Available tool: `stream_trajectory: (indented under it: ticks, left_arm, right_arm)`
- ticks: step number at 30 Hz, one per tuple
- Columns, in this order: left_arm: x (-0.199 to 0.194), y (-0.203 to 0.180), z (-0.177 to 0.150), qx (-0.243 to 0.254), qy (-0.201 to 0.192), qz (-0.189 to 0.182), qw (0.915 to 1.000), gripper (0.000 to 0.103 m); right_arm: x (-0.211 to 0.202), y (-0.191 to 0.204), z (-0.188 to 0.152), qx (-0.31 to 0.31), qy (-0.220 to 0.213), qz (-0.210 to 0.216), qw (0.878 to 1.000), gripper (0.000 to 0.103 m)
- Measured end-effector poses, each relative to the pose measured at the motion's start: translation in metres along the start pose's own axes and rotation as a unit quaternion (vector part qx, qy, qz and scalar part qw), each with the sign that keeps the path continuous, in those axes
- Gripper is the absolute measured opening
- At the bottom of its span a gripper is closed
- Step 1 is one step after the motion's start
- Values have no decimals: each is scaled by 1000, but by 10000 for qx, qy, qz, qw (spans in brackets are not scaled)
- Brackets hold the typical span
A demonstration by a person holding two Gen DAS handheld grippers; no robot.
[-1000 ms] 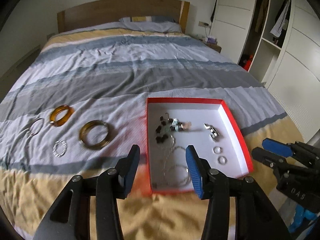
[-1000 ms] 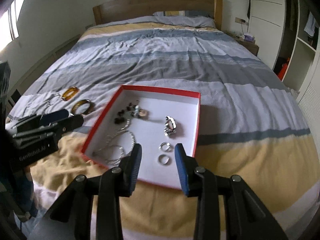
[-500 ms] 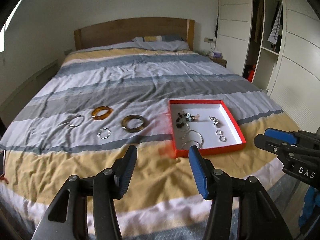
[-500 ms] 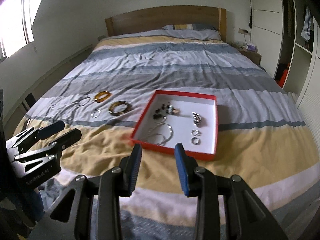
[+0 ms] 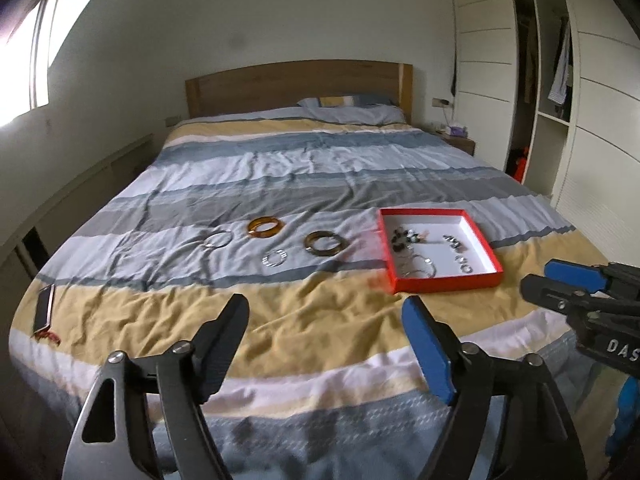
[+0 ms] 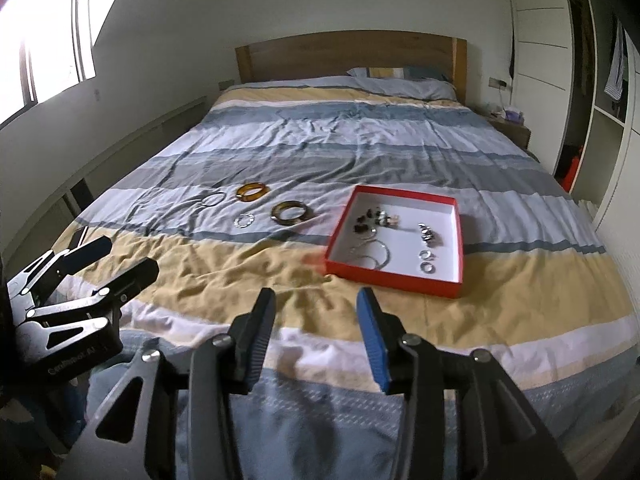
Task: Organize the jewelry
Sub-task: 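Lift both open tools away from the box toward the remaining jewelry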
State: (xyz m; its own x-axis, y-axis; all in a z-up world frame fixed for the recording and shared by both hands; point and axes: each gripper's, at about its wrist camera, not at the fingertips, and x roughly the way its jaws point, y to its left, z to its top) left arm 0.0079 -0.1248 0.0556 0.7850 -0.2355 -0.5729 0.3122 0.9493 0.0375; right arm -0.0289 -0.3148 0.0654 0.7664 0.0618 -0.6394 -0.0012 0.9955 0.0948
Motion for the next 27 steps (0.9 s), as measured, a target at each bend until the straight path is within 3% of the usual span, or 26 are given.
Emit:
stream_trajectory:
  ticks: [14,27]
  left_arm:
    - [-27,84,-48,-360,203,768,9962,82]
    - [-3,118,-52,-580,556,1218,9893,86]
  right_arm:
    - [-1,36,-10,-189,-103,388,9990,41]
    - [34,36,-5,-124,-47,616,9980,42]
